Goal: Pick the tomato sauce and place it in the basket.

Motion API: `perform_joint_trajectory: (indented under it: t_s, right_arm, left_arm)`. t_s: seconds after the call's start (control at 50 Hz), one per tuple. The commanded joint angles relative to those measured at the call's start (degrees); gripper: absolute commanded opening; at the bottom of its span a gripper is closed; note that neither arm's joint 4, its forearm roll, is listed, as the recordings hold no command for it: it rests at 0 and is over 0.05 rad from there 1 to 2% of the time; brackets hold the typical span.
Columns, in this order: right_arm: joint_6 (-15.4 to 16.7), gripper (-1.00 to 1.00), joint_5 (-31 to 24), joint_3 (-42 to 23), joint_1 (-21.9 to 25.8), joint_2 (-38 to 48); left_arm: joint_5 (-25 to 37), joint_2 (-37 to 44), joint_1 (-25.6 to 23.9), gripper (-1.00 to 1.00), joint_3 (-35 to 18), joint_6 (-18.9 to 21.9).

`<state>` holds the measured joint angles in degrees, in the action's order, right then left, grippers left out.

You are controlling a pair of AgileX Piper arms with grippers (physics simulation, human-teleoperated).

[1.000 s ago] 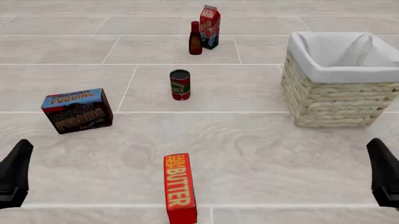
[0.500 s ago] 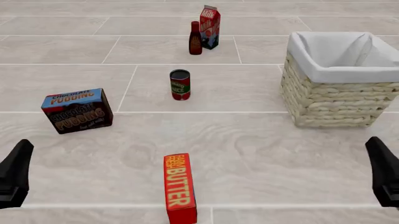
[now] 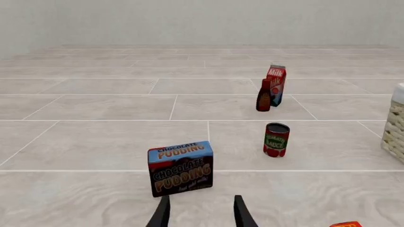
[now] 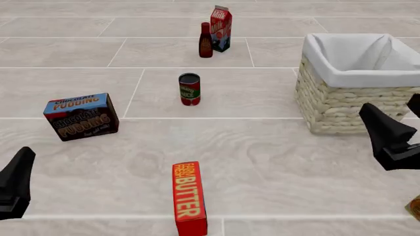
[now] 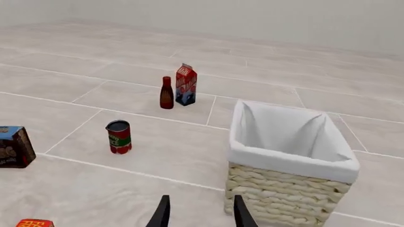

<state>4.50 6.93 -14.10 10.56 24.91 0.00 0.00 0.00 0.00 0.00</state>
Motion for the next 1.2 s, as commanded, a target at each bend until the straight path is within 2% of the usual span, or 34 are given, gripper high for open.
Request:
perform_joint_trajectory:
  t_s: [0.02,0.12,0.26,0.48,0.66,0.72,1.04,1.2]
  right_arm:
    - [1.57,1.00,6.47,-4.35,5.20,12.09]
    - [1.67,1.00,9.73,-6.87,7.26,18.87]
    - [0.82,1.00,10.62,-12.12,9.49,25.09]
    - [-0.12,1.00,15.37,-18.87,13.05,37.93]
    - [0.00,1.00,19.22,-24.11,13.60,49.06]
    - [-0.93,1.00,19.55,-26.09,13.26,52.70]
    - [-1.08,1.00,21.21,-32.69,13.93,64.10]
    - [0.37,1.00,22.25,-35.29,14.41,67.64]
  left_arm:
    - [0.00,0.00,0.00,1.00,0.00,0.00]
    - [0.00,0.00,0.00,1.00,0.00,0.00]
    - [0.00,0.00,0.00,1.00,0.00,0.00]
    - [0.00,0.00,0.00,1.00,0.00,0.00]
    - [0.00,0.00,0.00,1.00,0.00,0.00]
    - [0.00,0.00,0.00,1.00,0.00,0.00]
    - [0.00,0.00,0.00,1.00,0.00,0.00]
    - [0.00,0.00,0.00,1.00,0.00,0.00]
